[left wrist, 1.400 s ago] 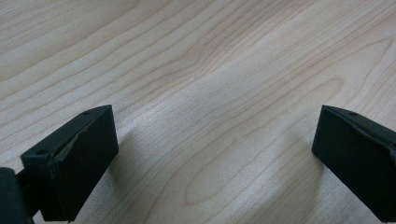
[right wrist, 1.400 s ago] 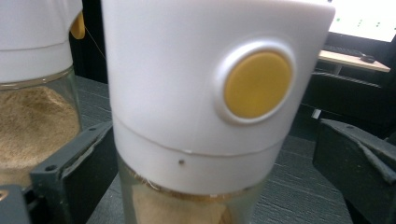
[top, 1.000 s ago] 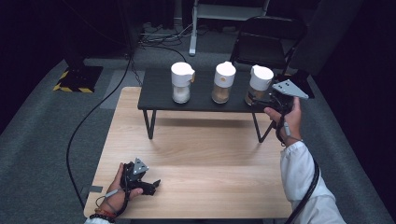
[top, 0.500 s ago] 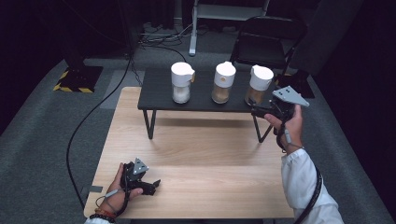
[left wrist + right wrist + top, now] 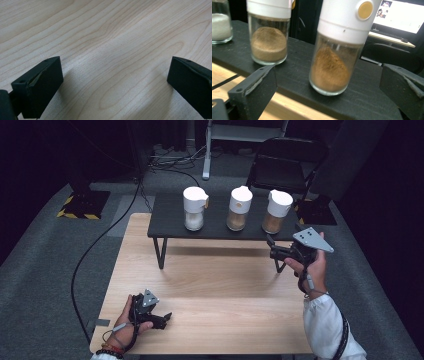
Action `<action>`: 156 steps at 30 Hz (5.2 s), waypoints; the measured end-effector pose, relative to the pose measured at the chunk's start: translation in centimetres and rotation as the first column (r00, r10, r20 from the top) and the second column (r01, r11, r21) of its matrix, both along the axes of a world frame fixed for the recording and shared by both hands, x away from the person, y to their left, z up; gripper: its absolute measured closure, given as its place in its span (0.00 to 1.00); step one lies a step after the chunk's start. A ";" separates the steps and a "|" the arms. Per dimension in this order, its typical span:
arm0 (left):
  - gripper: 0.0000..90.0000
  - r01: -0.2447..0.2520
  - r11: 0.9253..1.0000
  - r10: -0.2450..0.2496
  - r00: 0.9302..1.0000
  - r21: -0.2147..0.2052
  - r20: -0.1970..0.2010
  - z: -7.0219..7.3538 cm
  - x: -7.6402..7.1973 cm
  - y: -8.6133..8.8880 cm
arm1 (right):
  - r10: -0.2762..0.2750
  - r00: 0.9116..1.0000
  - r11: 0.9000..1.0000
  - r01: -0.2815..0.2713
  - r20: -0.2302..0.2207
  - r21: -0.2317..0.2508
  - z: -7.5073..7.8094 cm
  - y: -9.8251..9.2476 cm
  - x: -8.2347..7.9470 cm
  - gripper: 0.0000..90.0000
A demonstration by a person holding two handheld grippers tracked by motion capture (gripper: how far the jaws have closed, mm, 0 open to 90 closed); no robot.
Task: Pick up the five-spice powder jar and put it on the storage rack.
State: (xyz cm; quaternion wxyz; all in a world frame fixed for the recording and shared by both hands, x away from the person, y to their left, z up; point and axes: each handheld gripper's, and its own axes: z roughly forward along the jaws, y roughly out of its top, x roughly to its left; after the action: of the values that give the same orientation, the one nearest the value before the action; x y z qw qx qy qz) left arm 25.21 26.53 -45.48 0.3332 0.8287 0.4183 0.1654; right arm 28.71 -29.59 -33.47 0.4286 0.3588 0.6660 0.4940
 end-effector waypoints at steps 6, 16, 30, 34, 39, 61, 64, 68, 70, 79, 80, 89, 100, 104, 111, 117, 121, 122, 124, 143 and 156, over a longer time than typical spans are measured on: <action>0.00 0.001 1.000 -0.001 1.000 -0.001 0.000 0.0 0.0 0.0 | 0.020 1.000 1.000 -0.020 -0.003 0.008 -1.1 -0.4 -1.0 0.01; 0.00 0.000 1.000 0.000 1.000 -0.001 0.000 0.0 0.0 0.0 | 0.051 0.999 0.998 -0.051 -0.016 -0.024 -2.8 -0.5 -2.3 0.01; 0.00 0.000 1.000 0.000 1.000 0.000 0.000 0.0 0.0 0.0 | 0.090 0.994 0.994 -0.094 -0.056 -0.061 -5.1 -0.5 -3.3 0.01; 0.00 0.000 1.000 0.000 1.000 -0.001 0.001 0.0 0.0 0.0 | 0.100 0.992 0.992 -0.105 -0.073 -0.069 -5.7 -0.5 -3.5 0.01; 0.00 -0.001 1.000 0.001 1.000 0.000 0.001 0.0 0.0 0.0 | 0.105 0.990 0.989 -0.114 -0.089 -0.099 -6.3 -0.4 -3.6 0.01; 0.00 -0.001 1.000 0.001 1.000 0.000 0.001 0.0 0.0 0.0 | 0.104 0.981 0.977 -0.132 -0.166 -0.166 -8.9 -0.7 -4.4 0.01; 0.00 -0.001 1.000 0.001 1.000 0.000 0.001 0.0 0.0 0.0 | 0.103 0.978 0.976 -0.135 -0.182 -0.172 -9.3 -0.8 -4.4 0.01; 0.00 -0.001 1.000 0.001 1.000 0.000 0.000 0.0 0.0 0.0 | 0.104 0.973 0.973 -0.142 -0.206 -0.181 -9.8 -1.0 -4.4 0.01; 0.00 -0.001 1.000 0.001 1.000 0.000 0.000 0.0 0.0 0.0 | 0.102 0.972 0.971 -0.143 -0.213 -0.190 -10.0 -1.0 -4.4 0.01; 0.00 -0.001 1.000 0.001 1.000 -0.001 0.000 0.0 0.0 0.0 | 0.083 0.959 0.964 -0.145 -0.271 -0.221 -11.2 -1.3 -4.4 0.01; 0.00 0.000 1.000 0.000 1.000 -0.002 0.000 0.0 0.0 0.0 | 0.081 0.956 0.964 -0.147 -0.283 -0.221 -11.2 -1.4 -4.3 0.01; 0.00 0.000 1.000 0.000 1.000 -0.002 0.001 0.0 -0.1 0.0 | 0.050 0.934 0.955 -0.148 -0.353 -0.258 -12.1 -2.5 -4.1 0.01; 0.00 0.000 1.000 0.000 1.000 -0.001 0.000 0.0 0.0 0.0 | 0.041 0.894 0.954 -0.168 -0.445 -0.250 -12.3 -4.5 -3.7 0.01; 0.00 0.000 1.000 0.000 1.000 -0.001 0.000 0.0 0.0 0.0 | 0.037 0.884 0.956 -0.167 -0.465 -0.242 -12.3 -5.0 -3.6 0.01; 0.00 0.000 1.000 0.000 1.000 0.000 0.001 0.0 0.0 0.0 | 0.054 0.864 0.962 -0.179 -0.500 -0.206 -12.3 -5.9 -3.1 0.01; 0.00 0.002 1.000 -0.002 1.000 0.000 0.001 0.0 0.0 0.1 | 0.076 0.826 0.980 -0.165 -0.558 -0.112 -12.4 -7.6 -2.4 0.01; 0.00 0.003 1.000 -0.003 1.000 -0.001 0.001 0.0 0.0 0.1 | 0.082 0.799 0.985 -0.155 -0.595 -0.072 -12.3 -8.6 -2.0 0.00; 0.00 0.004 1.000 -0.004 1.000 -0.001 0.002 0.0 0.0 0.1 | 0.082 0.799 0.986 -0.153 -0.596 -0.070 -12.3 -8.7 -2.0 0.00; 0.00 0.003 1.000 -0.003 1.000 0.000 0.000 0.0 0.0 0.1 | 0.082 0.799 0.986 -0.154 -0.596 -0.071 -12.3 -8.8 -2.0 0.00; 0.00 0.008 1.000 -0.008 1.000 -0.001 -0.001 0.0 0.1 0.1 | 0.089 0.796 0.985 -0.161 -0.598 -0.068 -12.2 -9.1 -1.9 0.00; 0.00 0.009 1.000 -0.009 1.000 -0.001 -0.001 0.0 0.1 0.1 | 0.087 0.796 0.985 -0.159 -0.599 -0.068 -12.2 -9.1 -1.9 0.00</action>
State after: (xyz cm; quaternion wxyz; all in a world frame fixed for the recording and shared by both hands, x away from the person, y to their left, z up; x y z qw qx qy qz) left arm 25.35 26.66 -45.48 0.3342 0.8303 0.4150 0.1632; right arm 26.82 -38.65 -45.70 0.1858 0.4258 0.8157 0.3447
